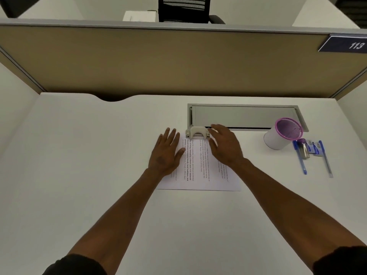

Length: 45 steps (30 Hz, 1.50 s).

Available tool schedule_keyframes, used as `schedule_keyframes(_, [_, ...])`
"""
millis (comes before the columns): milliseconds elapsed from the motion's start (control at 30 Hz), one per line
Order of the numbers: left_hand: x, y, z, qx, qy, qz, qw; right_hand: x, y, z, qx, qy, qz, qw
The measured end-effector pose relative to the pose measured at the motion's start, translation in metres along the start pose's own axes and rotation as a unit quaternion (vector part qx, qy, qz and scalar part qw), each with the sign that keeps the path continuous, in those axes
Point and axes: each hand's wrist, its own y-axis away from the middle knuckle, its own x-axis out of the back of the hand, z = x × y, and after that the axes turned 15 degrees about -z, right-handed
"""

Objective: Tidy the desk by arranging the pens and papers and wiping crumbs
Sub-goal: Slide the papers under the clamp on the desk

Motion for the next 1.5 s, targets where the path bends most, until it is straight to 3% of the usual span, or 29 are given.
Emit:
schedule_keyframes(100, [0.002, -0.007, 0.004, 0.003, 0.015, -0.029, 0.999, 0.001, -0.010, -0.012, 0.032, 0.059, -0.068, 0.995])
schedule_keyframes(300, [0.022, -0.040, -0.004, 0.006, 0.014, -0.036, 0.999, 0.001, -0.020, -0.022, 0.046, 0.101, -0.111, 0.988])
schedule_keyframes(533, [0.012, -0.043, -0.009, -0.048, -0.005, -0.044, 0.998, -0.001, -0.022, -0.016, 0.029, 0.098, -0.126, 0.987])
schedule_keyframes(700, [0.002, -0.039, -0.007, -0.042, -0.003, -0.041, 0.998, -0.005, -0.024, -0.012, 0.041, 0.113, -0.130, 0.984])
schedule_keyframes(900, [-0.004, -0.020, -0.005, 0.047, 0.076, 0.044, 0.995, -0.008, -0.022, -0.007, 0.043, 0.120, -0.138, 0.982])
schedule_keyframes(1100, [-0.028, 0.005, -0.007, 0.021, 0.019, -0.007, 1.000, -0.011, -0.021, -0.004, 0.041, 0.128, -0.153, 0.979])
schedule_keyframes(1500, [-0.028, 0.001, -0.004, 0.038, -0.009, -0.030, 0.999, -0.007, -0.022, -0.008, 0.025, 0.160, -0.186, 0.969])
